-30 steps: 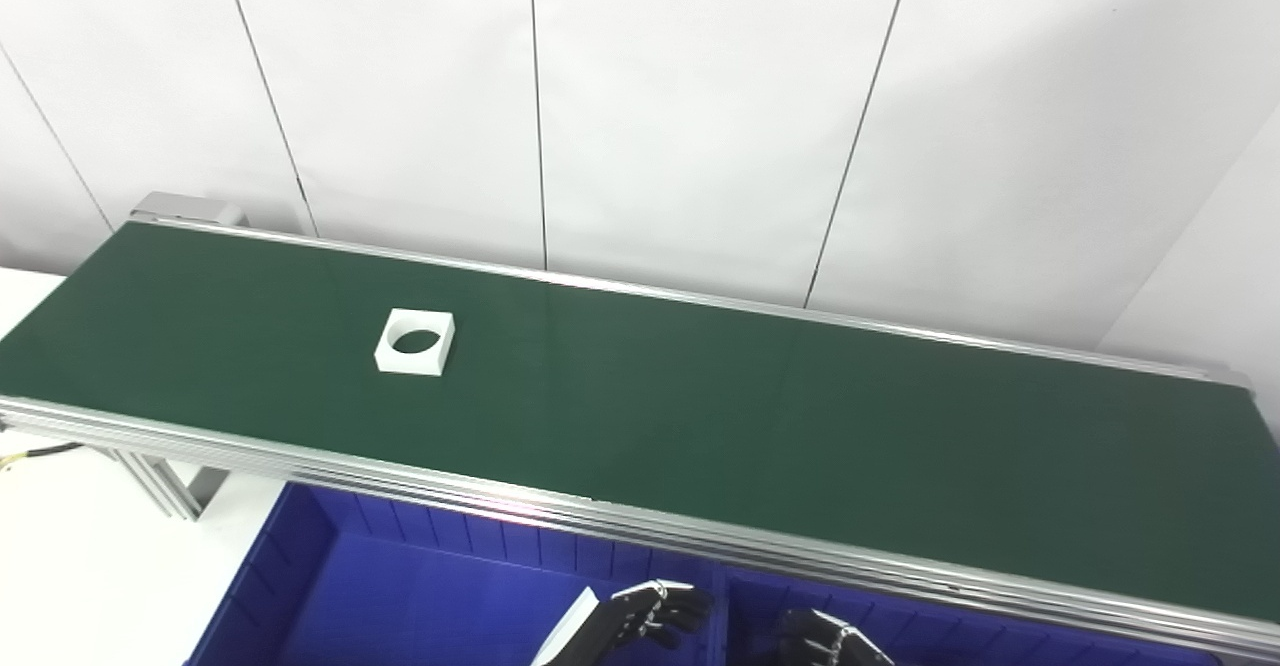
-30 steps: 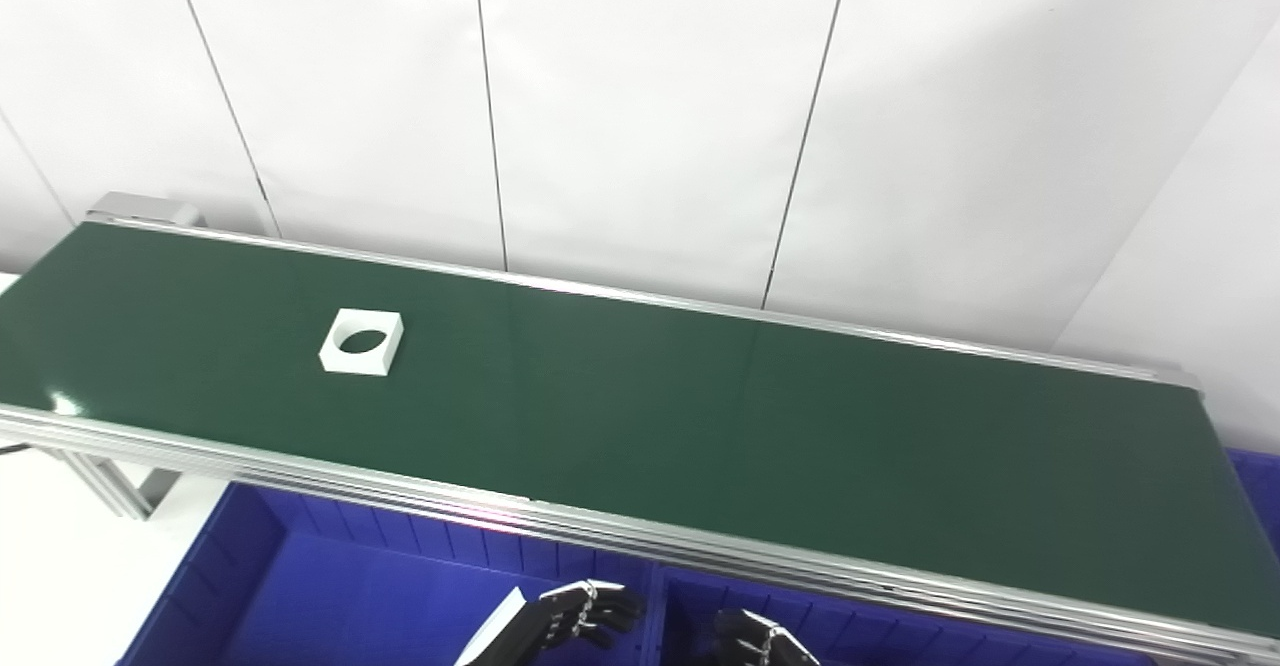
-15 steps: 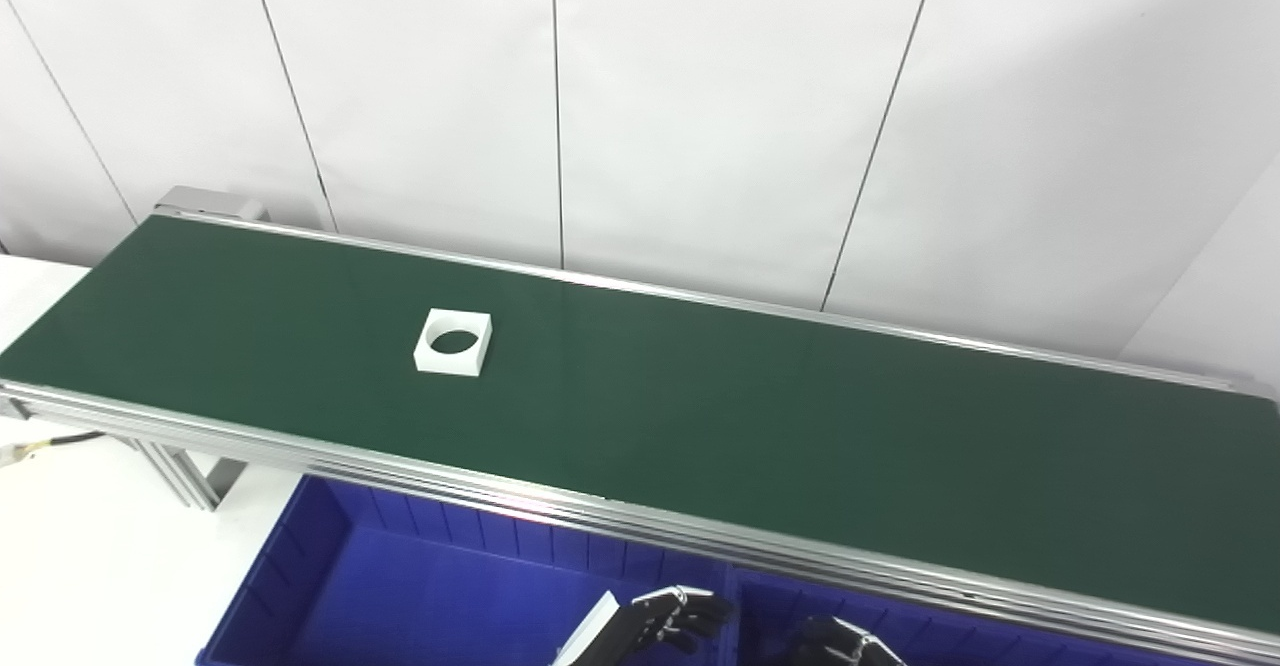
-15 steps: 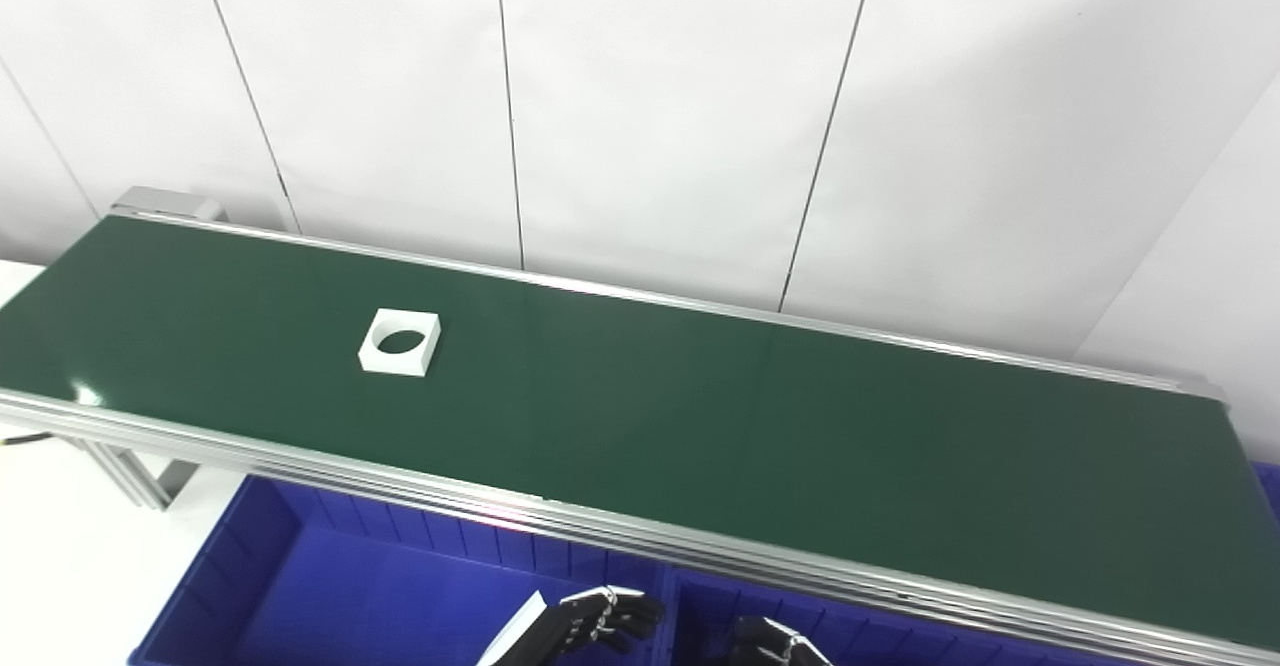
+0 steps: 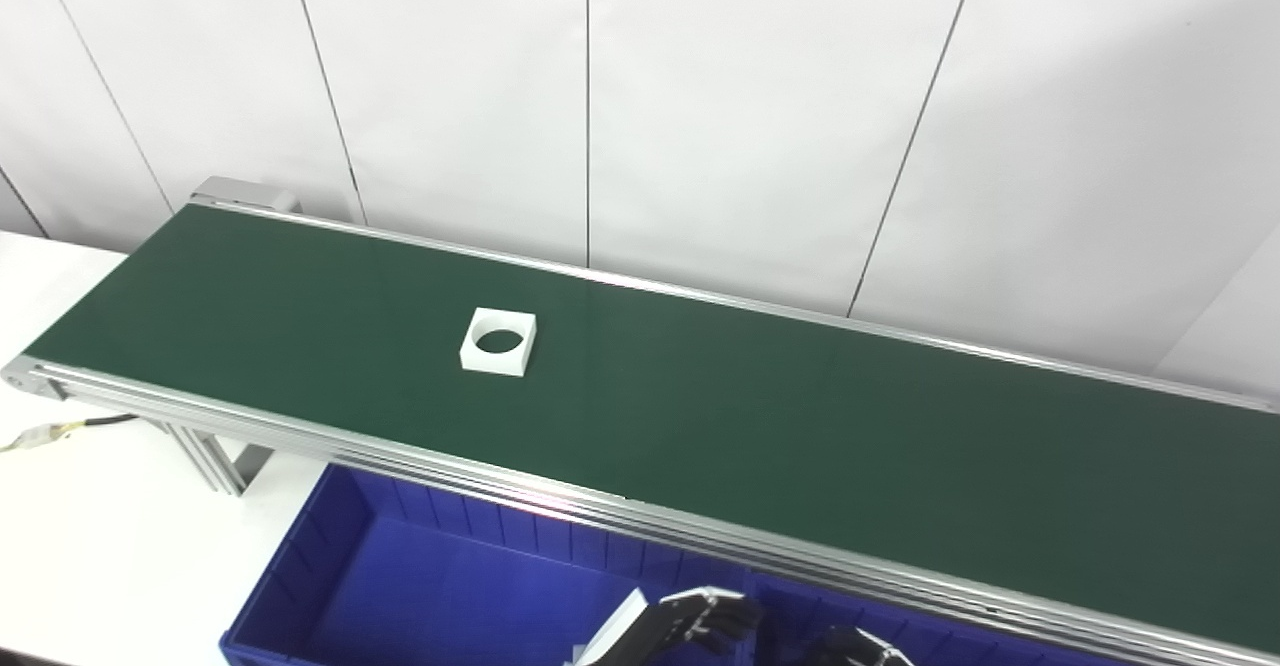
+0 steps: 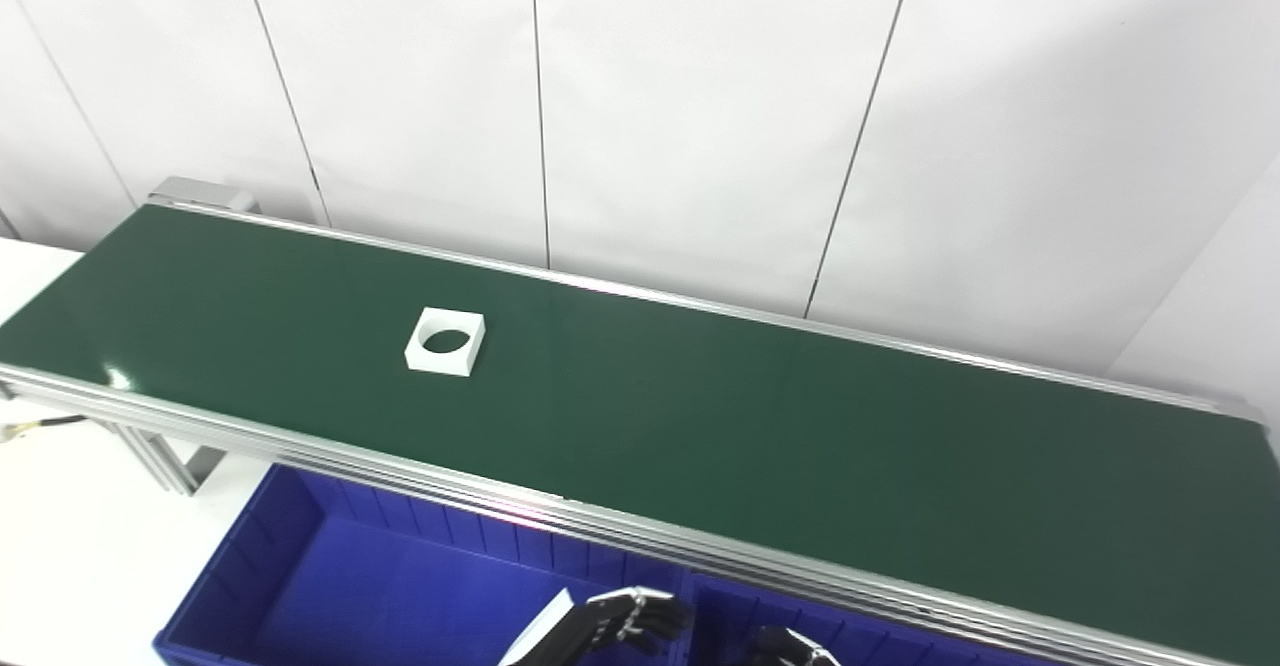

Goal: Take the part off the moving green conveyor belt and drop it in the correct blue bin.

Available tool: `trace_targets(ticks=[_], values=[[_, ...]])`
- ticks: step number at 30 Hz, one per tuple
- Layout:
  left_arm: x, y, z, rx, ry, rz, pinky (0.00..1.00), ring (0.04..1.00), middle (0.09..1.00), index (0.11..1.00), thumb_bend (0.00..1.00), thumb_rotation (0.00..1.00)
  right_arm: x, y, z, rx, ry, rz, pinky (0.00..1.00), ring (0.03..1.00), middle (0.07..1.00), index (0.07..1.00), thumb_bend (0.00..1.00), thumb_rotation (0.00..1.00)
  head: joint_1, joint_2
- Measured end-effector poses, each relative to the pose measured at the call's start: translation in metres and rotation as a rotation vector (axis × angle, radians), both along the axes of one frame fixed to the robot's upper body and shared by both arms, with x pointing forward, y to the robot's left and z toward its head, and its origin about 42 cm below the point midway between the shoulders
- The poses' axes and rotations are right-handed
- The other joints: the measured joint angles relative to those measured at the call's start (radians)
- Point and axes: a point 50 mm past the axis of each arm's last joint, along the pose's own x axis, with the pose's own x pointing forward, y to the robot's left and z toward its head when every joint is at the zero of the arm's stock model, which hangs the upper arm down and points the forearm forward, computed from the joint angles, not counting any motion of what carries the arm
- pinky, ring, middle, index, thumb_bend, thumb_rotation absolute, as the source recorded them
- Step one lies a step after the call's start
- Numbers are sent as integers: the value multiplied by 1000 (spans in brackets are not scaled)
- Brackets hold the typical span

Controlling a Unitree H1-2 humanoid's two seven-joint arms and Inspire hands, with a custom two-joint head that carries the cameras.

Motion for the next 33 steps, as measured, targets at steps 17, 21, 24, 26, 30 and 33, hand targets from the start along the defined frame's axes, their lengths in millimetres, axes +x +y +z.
trace_targets(ticks=[17, 21, 24, 26, 30, 33], values=[[56, 0, 135, 106, -548, -75, 537, 676, 761, 775, 935, 226, 10, 3, -2, 15, 8, 7, 724, 787, 809, 767, 902, 273, 14, -14], [75, 10, 143, 291, -623, -55, 562, 698, 763, 783, 964, 152, 8, 4, -3, 21, 11, 0, 726, 796, 820, 772, 905, 271, -3, 5], [96, 19, 155, 396, -675, -25, 552, 681, 756, 777, 961, 113, 8, 3, -2, 24, 7, -3, 723, 789, 815, 774, 898, 268, -3, 14], [114, 26, 165, 451, -694, 4, 548, 681, 754, 771, 958, 125, 7, 1, -1, 24, 4, -7, 717, 782, 810, 773, 896, 272, -8, 24], [141, 30, 190, 547, -751, 24, 551, 687, 759, 774, 959, 157, 6, 0, -1, 23, 4, -6, 706, 766, 801, 771, 900, 278, -18, 34], [157, 30, 202, 603, -748, 48, 533, 673, 767, 782, 976, 155, 4, 0, -1, 26, 5, 2, 706, 765, 803, 771, 903, 279, -20, 43]])
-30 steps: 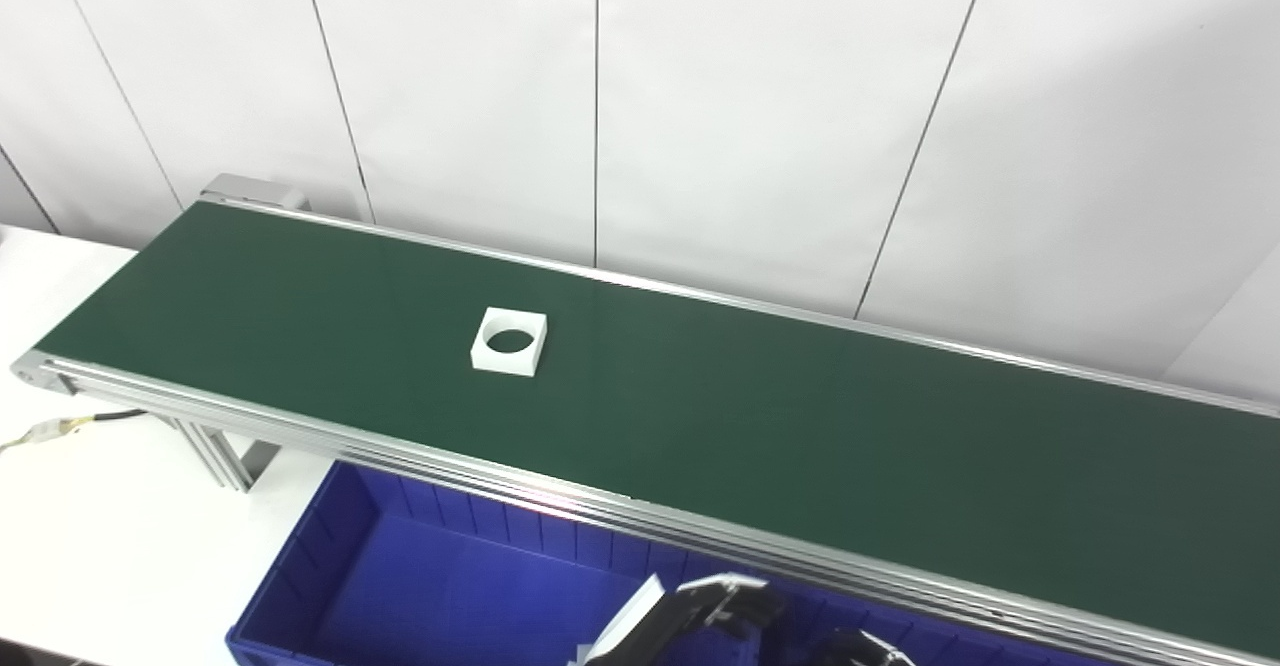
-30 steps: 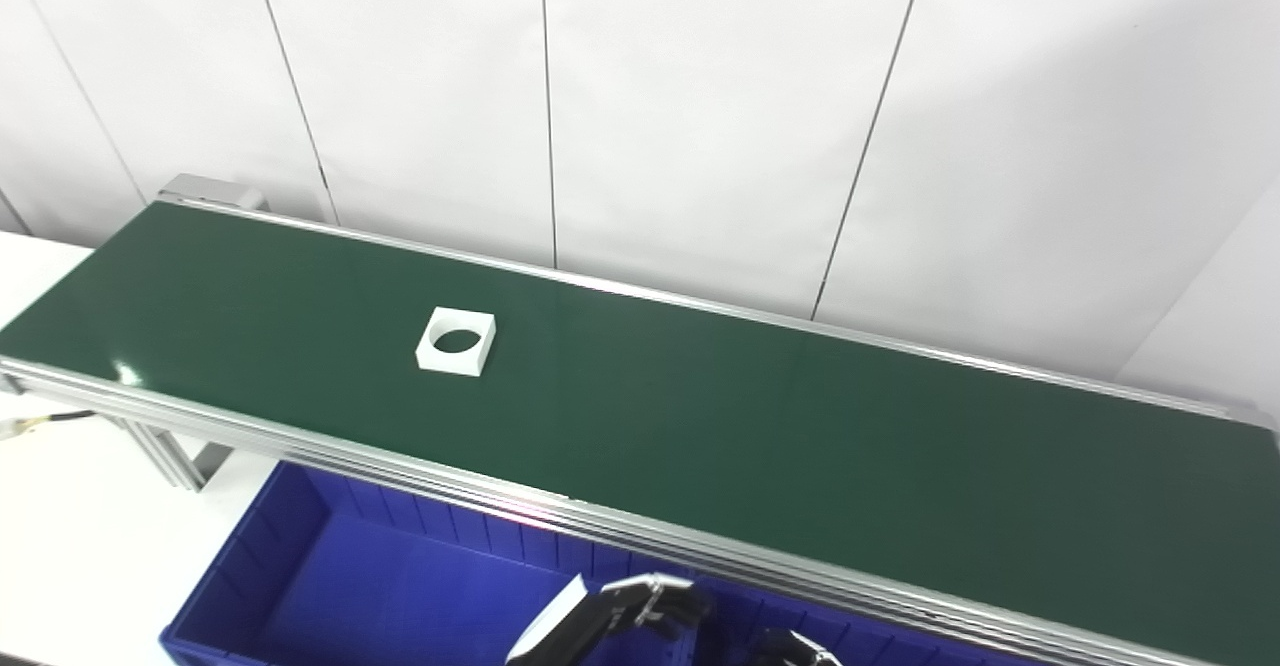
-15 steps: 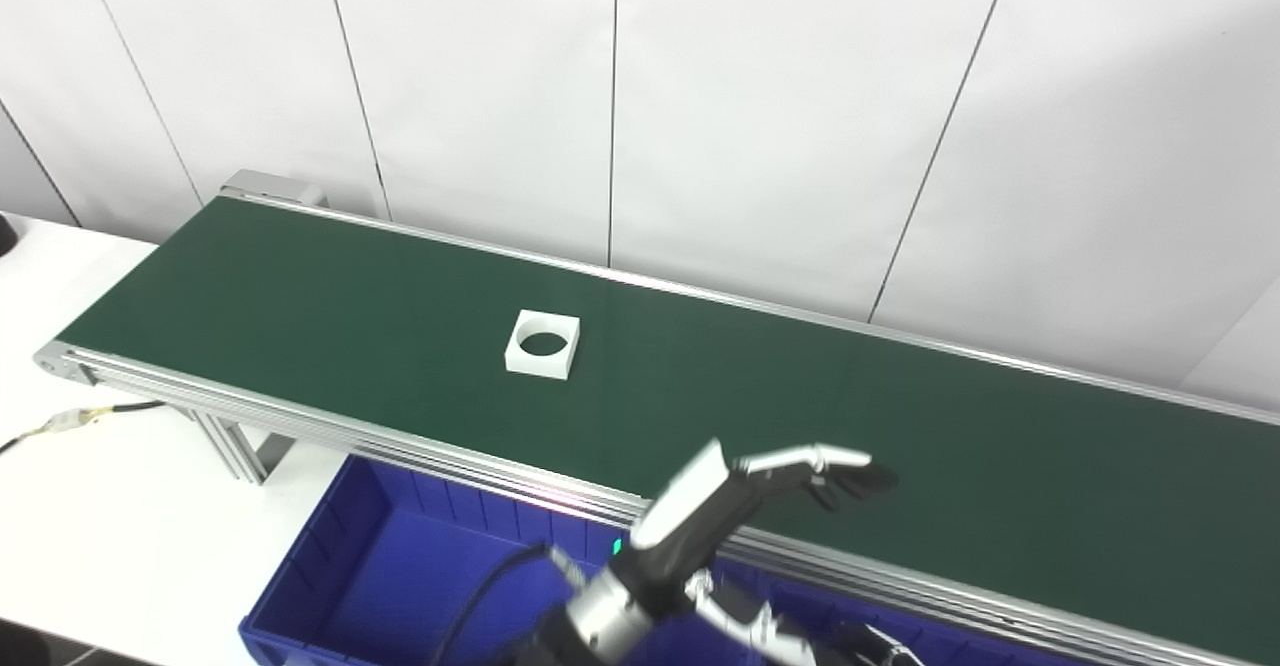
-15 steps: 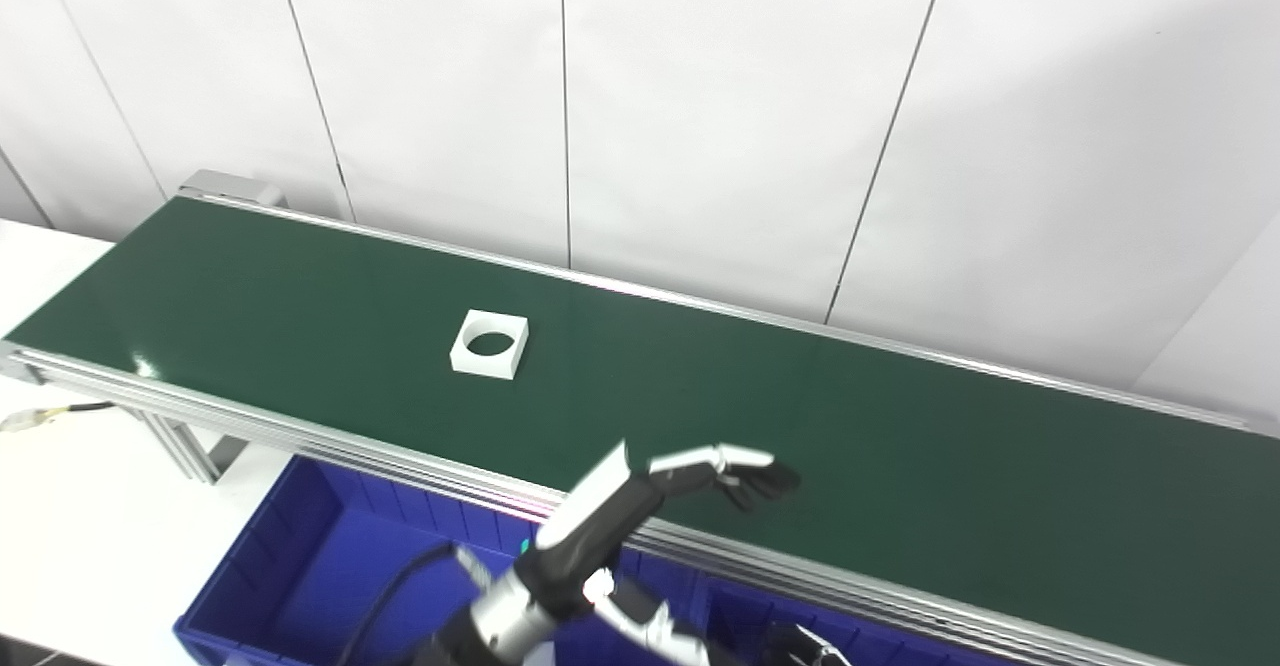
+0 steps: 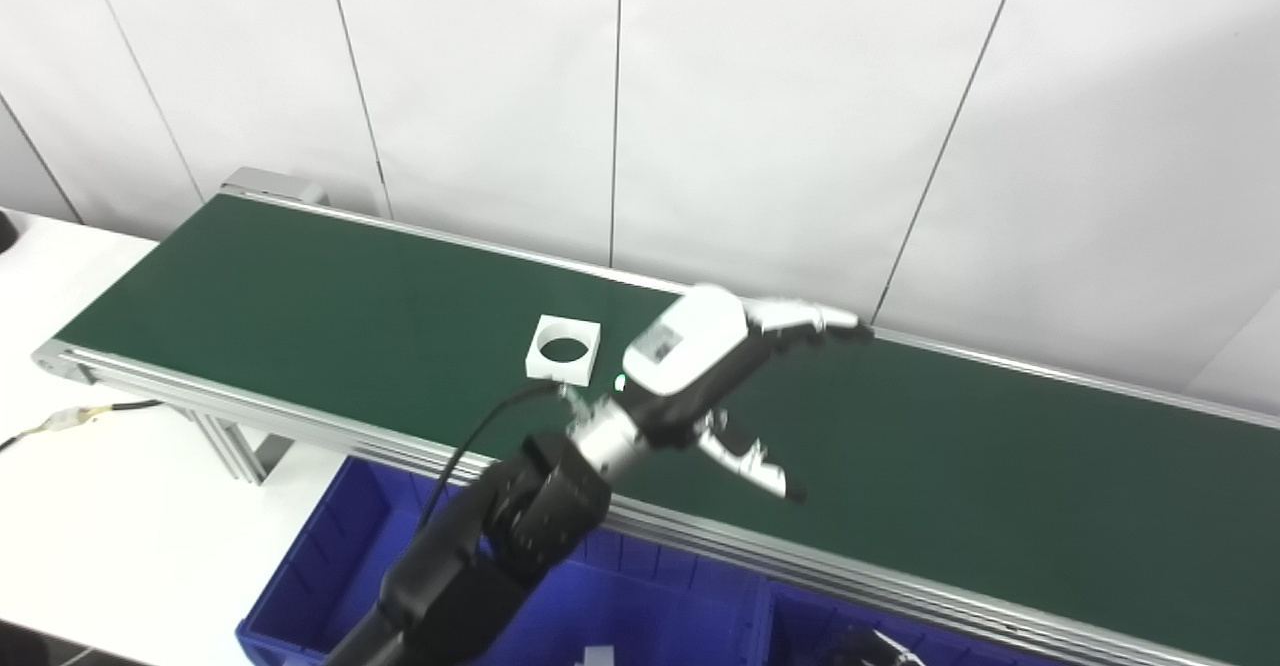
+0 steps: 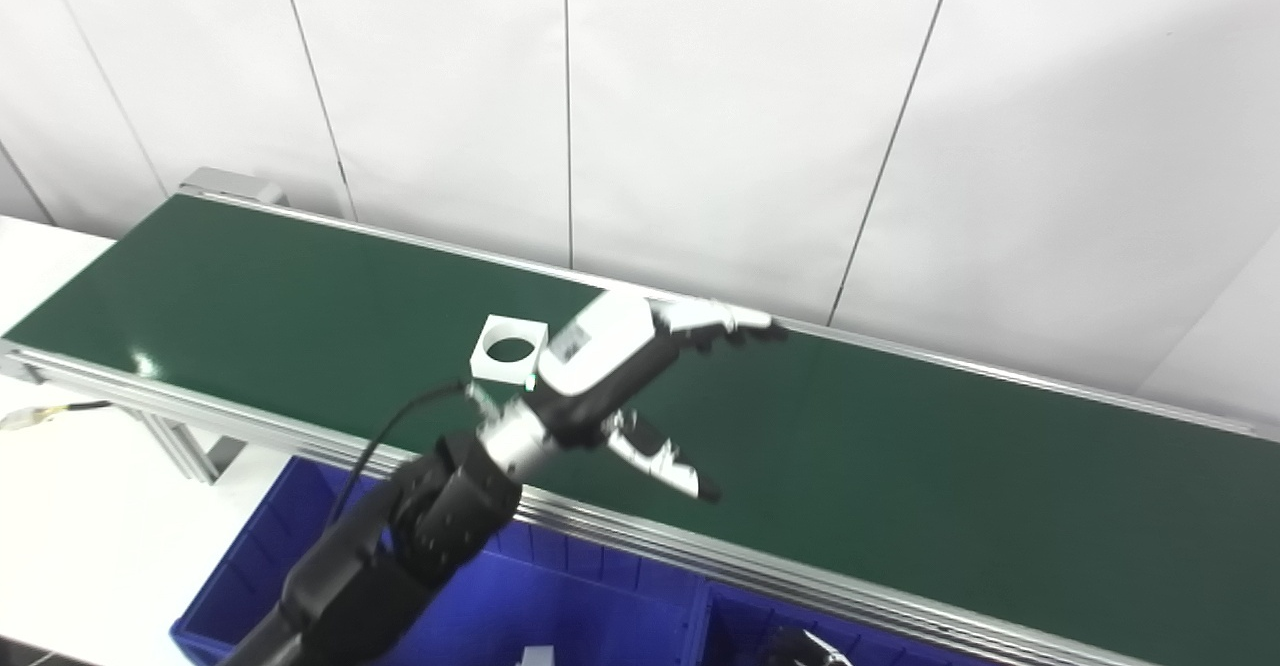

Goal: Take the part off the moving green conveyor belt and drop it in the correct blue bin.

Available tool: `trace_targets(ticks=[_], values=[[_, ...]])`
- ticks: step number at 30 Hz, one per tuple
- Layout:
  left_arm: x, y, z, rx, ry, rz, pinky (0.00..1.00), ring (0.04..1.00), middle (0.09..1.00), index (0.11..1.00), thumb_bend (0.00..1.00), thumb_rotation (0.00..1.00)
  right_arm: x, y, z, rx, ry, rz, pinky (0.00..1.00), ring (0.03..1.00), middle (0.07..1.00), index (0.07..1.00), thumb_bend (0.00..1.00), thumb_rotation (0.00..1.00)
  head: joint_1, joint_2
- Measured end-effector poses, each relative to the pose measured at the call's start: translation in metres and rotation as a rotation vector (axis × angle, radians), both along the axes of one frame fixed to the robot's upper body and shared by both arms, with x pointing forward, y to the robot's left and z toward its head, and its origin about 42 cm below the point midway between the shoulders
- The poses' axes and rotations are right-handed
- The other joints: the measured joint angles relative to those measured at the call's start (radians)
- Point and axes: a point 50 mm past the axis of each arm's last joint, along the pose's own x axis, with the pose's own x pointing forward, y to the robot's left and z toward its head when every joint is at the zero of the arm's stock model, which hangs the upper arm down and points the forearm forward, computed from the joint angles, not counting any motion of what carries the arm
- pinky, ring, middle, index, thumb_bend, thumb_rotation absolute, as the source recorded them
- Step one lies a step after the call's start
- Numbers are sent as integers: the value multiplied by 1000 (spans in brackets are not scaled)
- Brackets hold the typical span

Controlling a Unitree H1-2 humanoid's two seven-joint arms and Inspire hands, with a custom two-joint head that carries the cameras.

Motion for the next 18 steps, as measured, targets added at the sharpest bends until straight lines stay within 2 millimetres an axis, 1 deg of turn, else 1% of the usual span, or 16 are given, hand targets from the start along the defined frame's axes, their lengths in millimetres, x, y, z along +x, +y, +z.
trace_targets(ticks=[3, 5, 10, 11, 14, 18], values=[[15, 1, 1, 35, 30, 42, 524, 666, 758, 775, 989, 145, 0, -1, 0, -1, -2, -1, 705, 766, 803, 772, 895, 272, 0, 2], [25, 2, -1, 58, 45, 59, 524, 668, 752, 769, 994, 147, 1, -1, 1, -1, -4, -2, 707, 769, 807, 770, 883, 246, 0, 3], [51, 8, -7, 137, 83, 107, 547, 692, 762, 783, 1000, 147, 0, -1, 1, 0, -4, 4, 706, 773, 811, 775, 879, 249, -6, 2], [59, 11, -8, 160, 101, 125, 558, 706, 774, 795, 1000, 154, 1, -1, 1, 0, -4, 6, 704, 772, 810, 774, 880, 251, -8, 0], [68, 12, -10, 190, 124, 155, 581, 734, 803, 820, 1000, 149, 0, -1, 1, -3, -3, 8, 701, 771, 808, 773, 884, 255, -8, 0], [80, 14, -23, 230, 208, 193, 613, 763, 834, 845, 1000, 169, 0, 2, 2, -4, -6, 15, 708, 773, 807, 772, 897, 270, -21, 0]])
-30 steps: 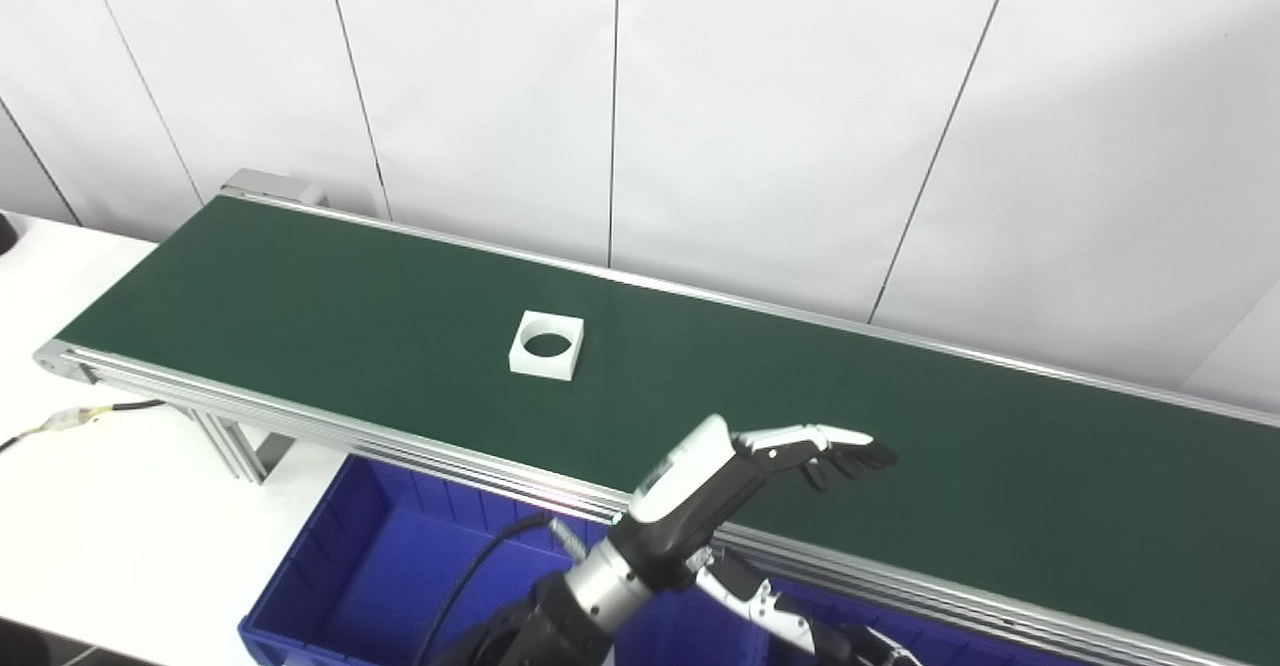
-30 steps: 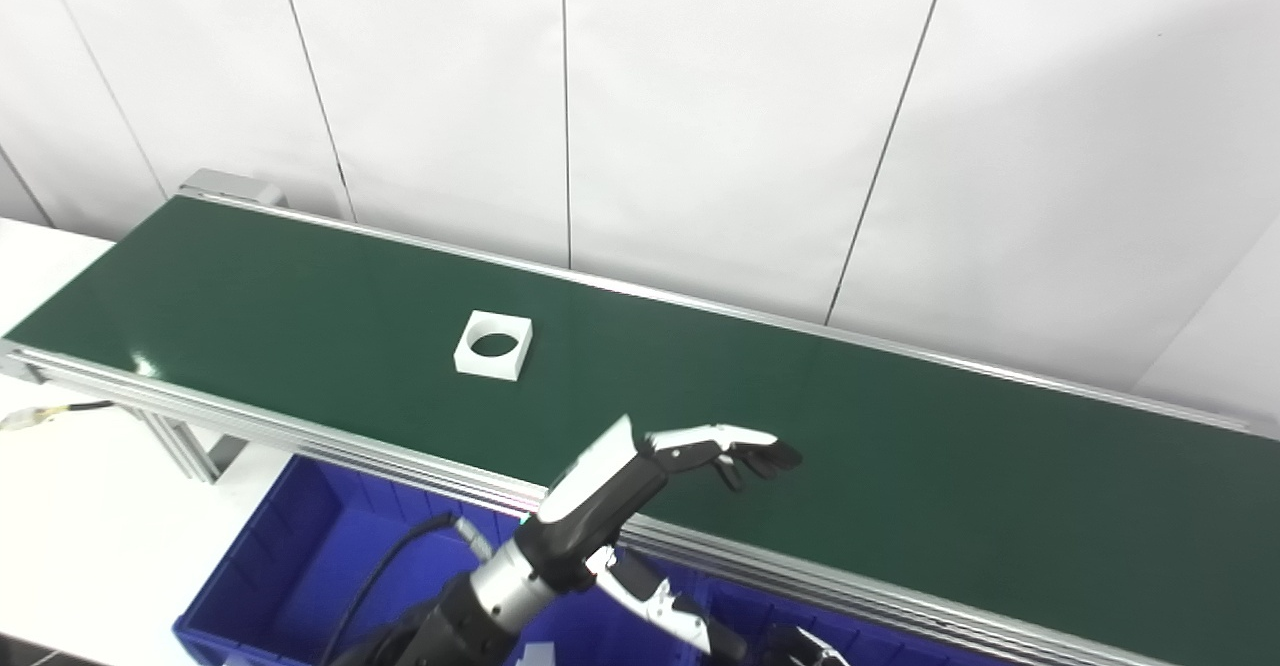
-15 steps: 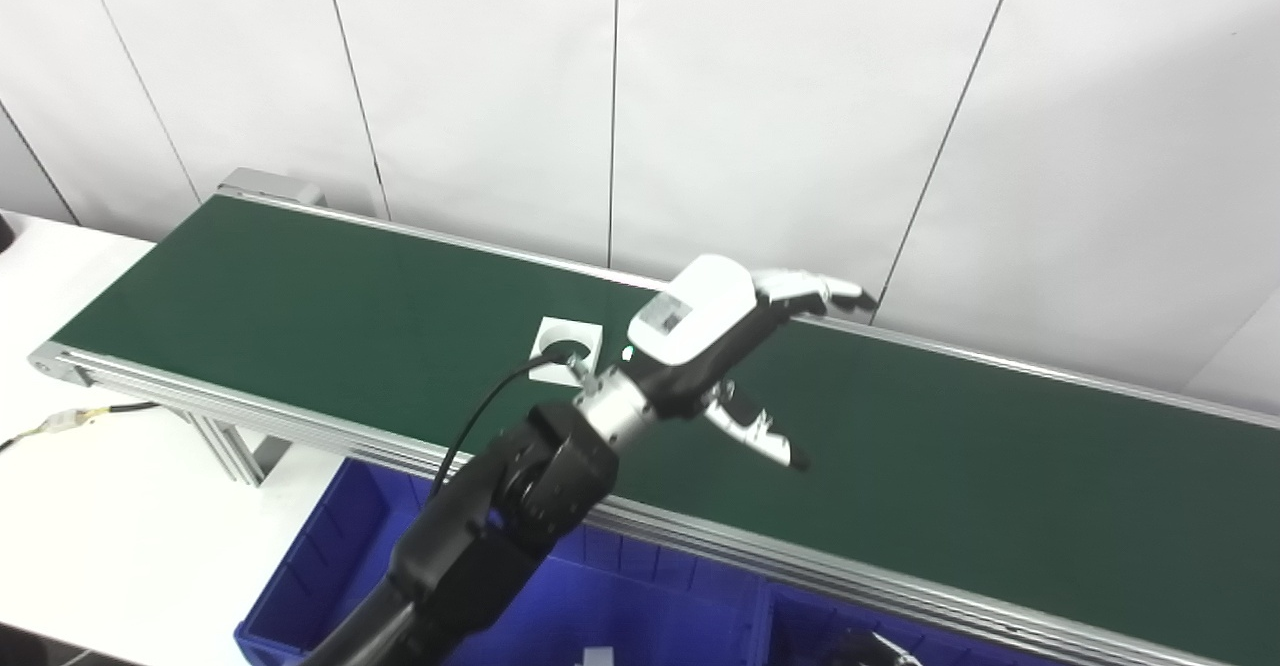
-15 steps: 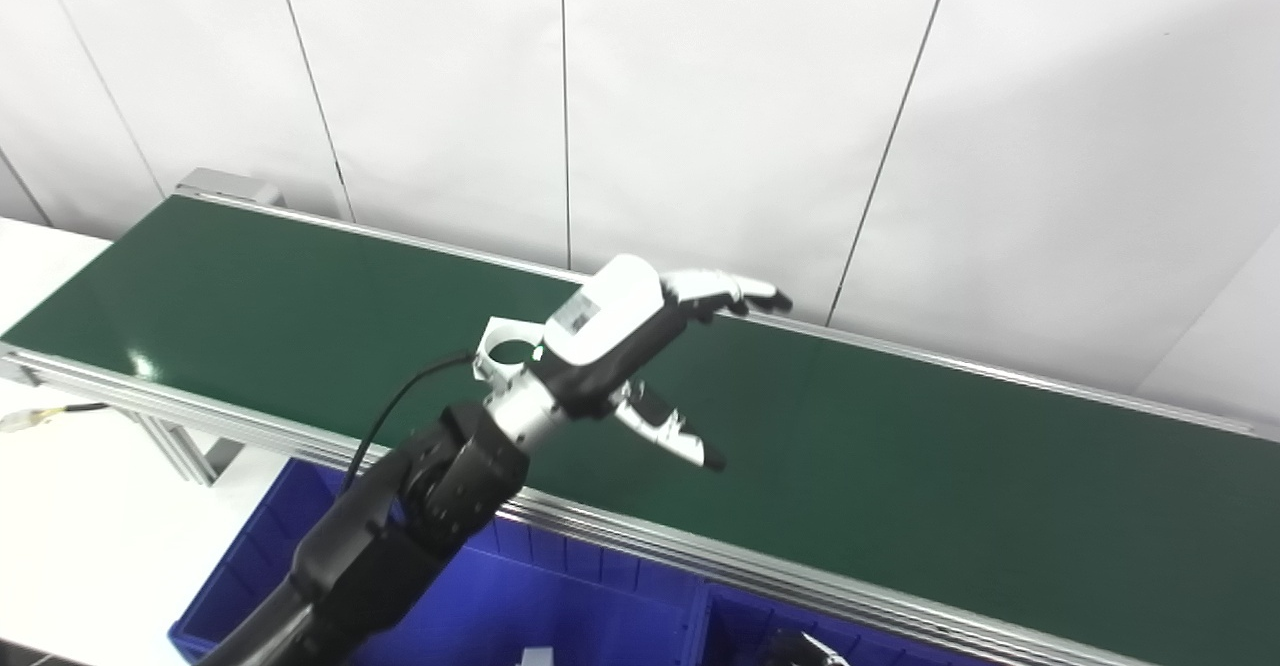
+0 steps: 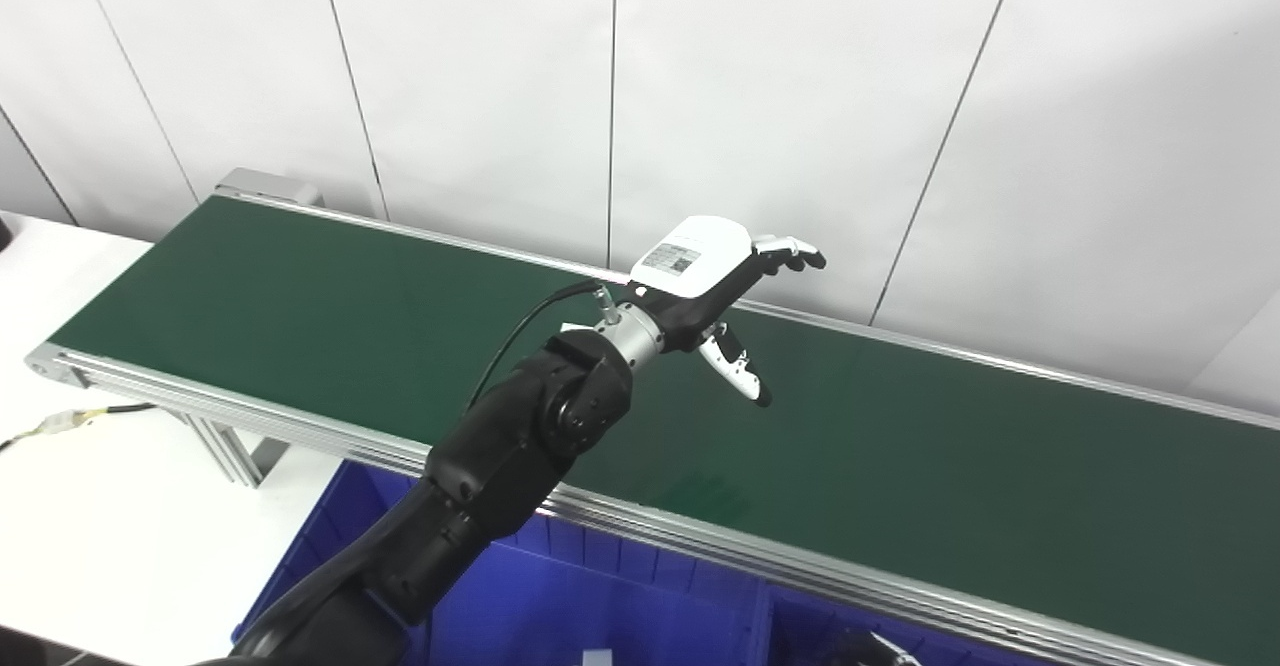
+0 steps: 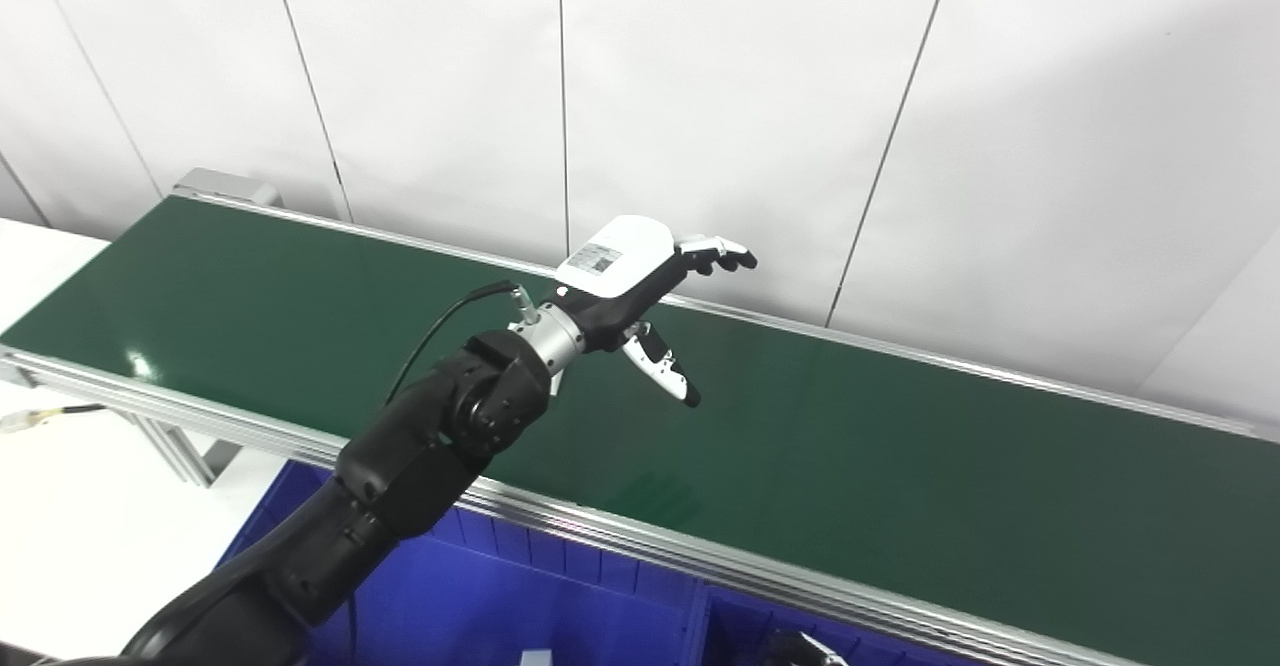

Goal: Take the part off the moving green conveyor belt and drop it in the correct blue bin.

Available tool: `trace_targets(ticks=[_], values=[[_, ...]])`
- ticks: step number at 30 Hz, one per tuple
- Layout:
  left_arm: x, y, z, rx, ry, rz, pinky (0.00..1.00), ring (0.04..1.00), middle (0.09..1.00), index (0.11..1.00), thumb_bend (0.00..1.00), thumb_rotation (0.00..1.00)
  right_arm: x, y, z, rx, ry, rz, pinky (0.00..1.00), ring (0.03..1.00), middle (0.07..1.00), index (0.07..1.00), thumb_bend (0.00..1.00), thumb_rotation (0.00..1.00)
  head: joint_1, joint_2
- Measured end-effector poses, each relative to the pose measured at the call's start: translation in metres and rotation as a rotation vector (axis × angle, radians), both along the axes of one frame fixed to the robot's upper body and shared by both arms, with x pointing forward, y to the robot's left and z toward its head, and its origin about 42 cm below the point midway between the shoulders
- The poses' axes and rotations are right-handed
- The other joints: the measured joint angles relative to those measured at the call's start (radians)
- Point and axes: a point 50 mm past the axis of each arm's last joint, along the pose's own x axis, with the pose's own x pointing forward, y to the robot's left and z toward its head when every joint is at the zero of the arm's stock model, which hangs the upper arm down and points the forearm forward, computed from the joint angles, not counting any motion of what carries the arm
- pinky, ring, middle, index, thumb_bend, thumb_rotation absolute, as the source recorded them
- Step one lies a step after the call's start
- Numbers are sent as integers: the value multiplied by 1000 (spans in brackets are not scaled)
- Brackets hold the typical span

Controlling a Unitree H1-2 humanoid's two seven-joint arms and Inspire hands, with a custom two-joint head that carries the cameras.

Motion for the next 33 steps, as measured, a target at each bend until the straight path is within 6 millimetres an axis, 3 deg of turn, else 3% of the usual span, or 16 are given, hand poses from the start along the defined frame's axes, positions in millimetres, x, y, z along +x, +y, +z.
trace_targets(ticks=[8, 13, 19, 33], values=[[18, 18, -24, 110, 108, 38, 643, 785, 854, 851, 1000, 191, -4, 2, 1, -6, -5, -5, 704, 771, 806, 767, 898, 262, -15, 3], [22, 25, -31, 190, 175, 25, 718, 855, 911, 896, 1000, 229, -6, 3, 1, -5, -2, -4, 707, 773, 808, 769, 899, 265, -25, 6], [30, 25, -32, 227, 266, 39, 723, 896, 955, 916, 1000, 258, -7, 5, 1, -8, -4, -7, 706, 771, 808, 771, 893, 257, -31, 8], [41, 33, -49, 278, 342, 69, 860, 952, 983, 927, 1000, 300, -15, 12, 3, -1, -12, -15, 697, 756, 792, 753, 913, 243, -71, 15]])
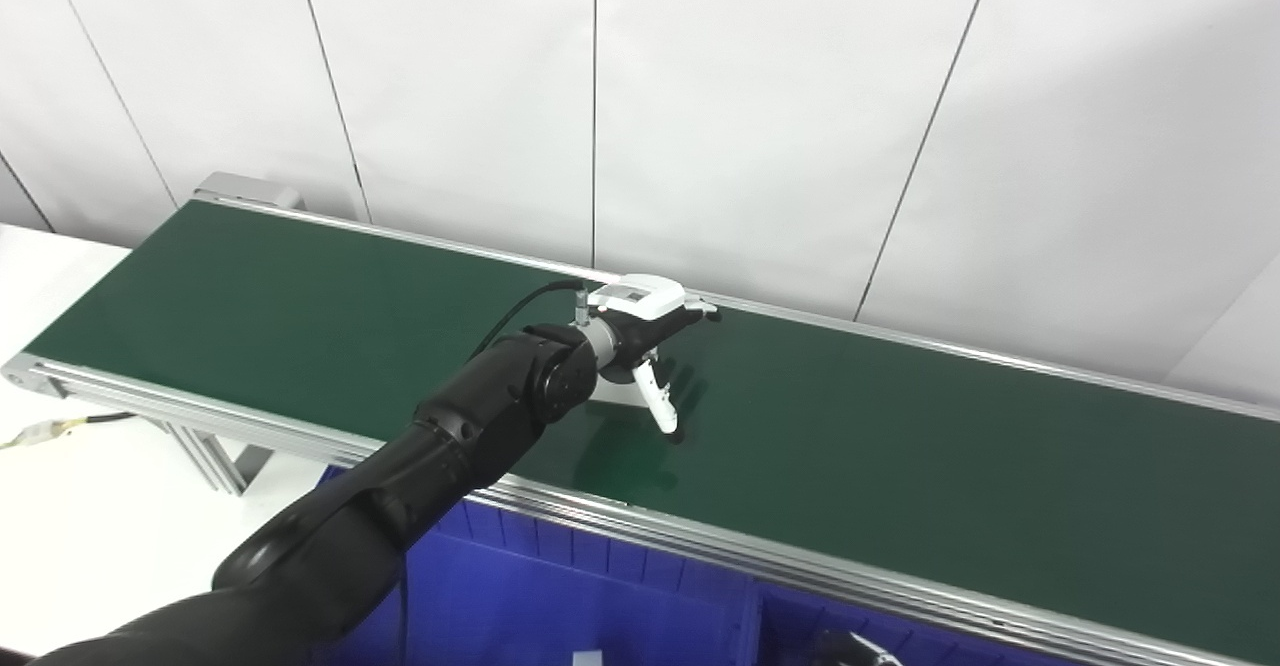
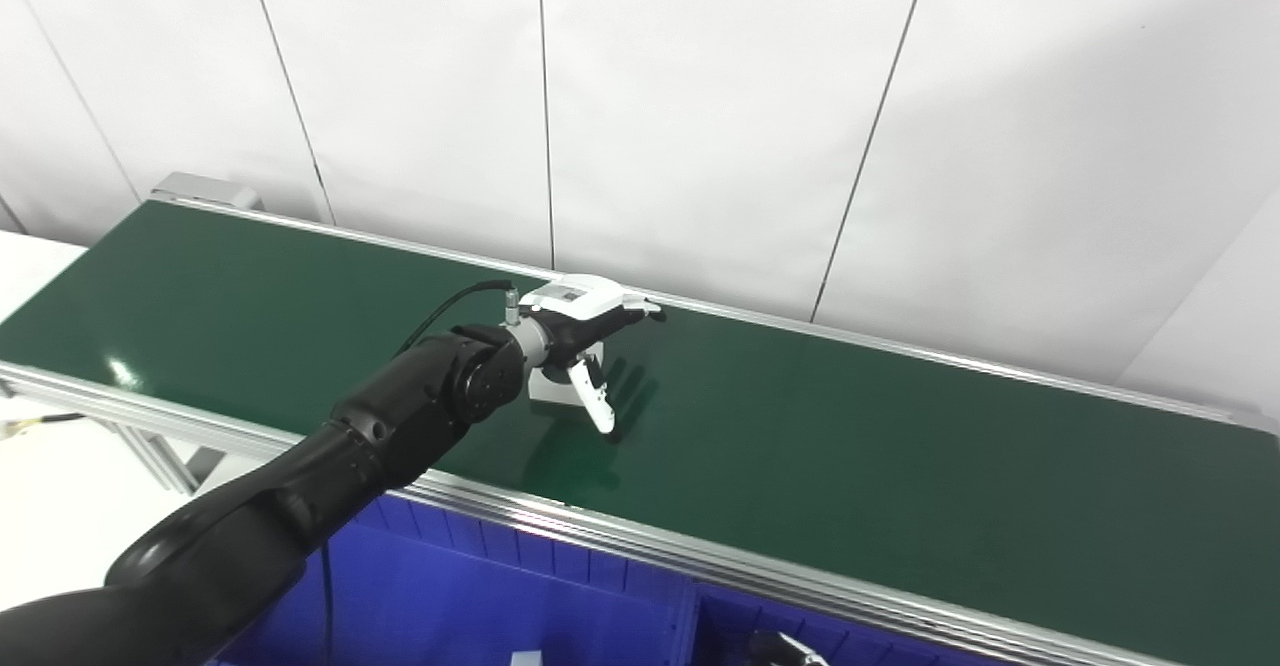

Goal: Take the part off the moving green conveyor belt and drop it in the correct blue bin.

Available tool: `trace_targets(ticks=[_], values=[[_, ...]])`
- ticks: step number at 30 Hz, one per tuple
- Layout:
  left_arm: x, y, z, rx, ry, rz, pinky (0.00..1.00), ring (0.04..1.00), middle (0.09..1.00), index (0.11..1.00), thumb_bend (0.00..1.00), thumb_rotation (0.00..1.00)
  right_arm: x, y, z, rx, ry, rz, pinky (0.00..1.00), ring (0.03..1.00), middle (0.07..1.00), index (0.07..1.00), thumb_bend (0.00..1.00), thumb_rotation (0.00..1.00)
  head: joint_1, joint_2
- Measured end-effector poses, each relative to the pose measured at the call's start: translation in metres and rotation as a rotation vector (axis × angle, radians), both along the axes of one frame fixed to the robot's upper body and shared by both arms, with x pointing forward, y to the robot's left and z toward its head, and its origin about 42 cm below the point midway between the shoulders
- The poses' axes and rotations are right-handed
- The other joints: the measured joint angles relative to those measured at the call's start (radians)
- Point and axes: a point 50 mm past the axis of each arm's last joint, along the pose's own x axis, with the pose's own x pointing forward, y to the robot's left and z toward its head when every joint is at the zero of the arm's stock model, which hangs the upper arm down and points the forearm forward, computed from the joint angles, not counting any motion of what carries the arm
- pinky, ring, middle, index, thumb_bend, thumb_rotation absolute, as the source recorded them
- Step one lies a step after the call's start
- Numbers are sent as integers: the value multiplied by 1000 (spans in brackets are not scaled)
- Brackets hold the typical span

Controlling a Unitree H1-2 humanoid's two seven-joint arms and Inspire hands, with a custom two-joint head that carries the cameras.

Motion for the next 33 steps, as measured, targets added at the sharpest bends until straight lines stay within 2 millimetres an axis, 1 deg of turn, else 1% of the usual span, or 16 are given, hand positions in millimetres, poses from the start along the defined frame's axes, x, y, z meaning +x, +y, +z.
trace_targets(ticks=[2, 6, 9, 15, 18, 22, 23, 25, 26, 27, 28, 30, 31, 32, 33], values=[[1, 2, -3, 16, 3, 6, 862, 957, 987, 933, 1000, 313, -2, 2, 0, 3, 2, 3, 698, 759, 793, 754, 913, 246, 0, 3], [0, -3, -6, 37, 7, -10, 866, 967, 994, 940, 1000, 323, -7, 4, -1, 5, 7, 3, 698, 761, 797, 757, 918, 265, -6, 11], [-1, -7, -7, 60, 13, -29, 889, 959, 980, 924, 1000, 303, -8, 6, 2, 10, -3, -6, 698, 760, 794, 755, 915, 259, -11, 15], [1, -4, -14, 112, 26, -31, 909, 962, 971, 923, 1000, 297, -12, 7, 1, 12, 2, -7, 700, 761, 795, 757, 915, 264, -15, 20], [-1, -4, -20, 142, 35, -36, 900, 950, 957, 913, 1000, 272, -12, 7, 0, 12, 4, -7, 706, 764, 795, 760, 913, 268, -18, 23], [-1, -4, -20, 142, 27, -37, 880, 923, 925, 893, 1000, 237, -12, 8, 1, 13, 2, -6, 702, 760, 791, 758, 913, 267, -17, 26], [-1, -5, -20, 143, 21, -40, 853, 895, 898, 879, 1000, 212, -12, 8, 1, 13, 2, -7, 703, 762, 793, 758, 911, 262, -17, 26], [-1, -7, -20, 148, 8, -48, 840, 882, 886, 872, 1000, 201, -12, 8, 1, 14, 2, -7, 704, 763, 793, 758, 911, 260, -17, 26], [-1, -9, -19, 156, -2, -57, 769, 830, 855, 852, 1000, 159, -12, 8, 1, 14, 2, -7, 706, 764, 795, 758, 910, 258, -17, 26], [0, -12, -18, 172, -16, -70, 745, 813, 845, 845, 1000, 145, -12, 8, 1, 14, 2, -8, 707, 764, 796, 758, 910, 258, -15, 25], [0, -15, -17, 184, -30, -81, 640, 733, 789, 820, 979, 70, -12, 8, 1, 14, 2, -8, 706, 764, 795, 756, 911, 260, -14, 25], [1, -20, -15, 200, -51, -97, 560, 670, 746, 801, 952, 11, -12, 8, 1, 15, 2, -7, 706, 764, 794, 754, 912, 260, -14, 25], [1, -21, -15, 203, -56, -99, 557, 668, 744, 801, 951, 9, -12, 8, 1, 15, 2, -6, 706, 764, 794, 754, 912, 260, -14, 25], [1, -21, -15, 203, -59, -101, 500, 622, 713, 751, 855, 3, -12, 8, 1, 16, 2, -7, 710, 766, 796, 755, 914, 258, -14, 25], [1, -22, -15, 205, -60, -103, 486, 610, 708, 725, 819, 1, -12, 7, 1, 17, 2, -7, 711, 766, 796, 755, 916, 258, -14, 26]])
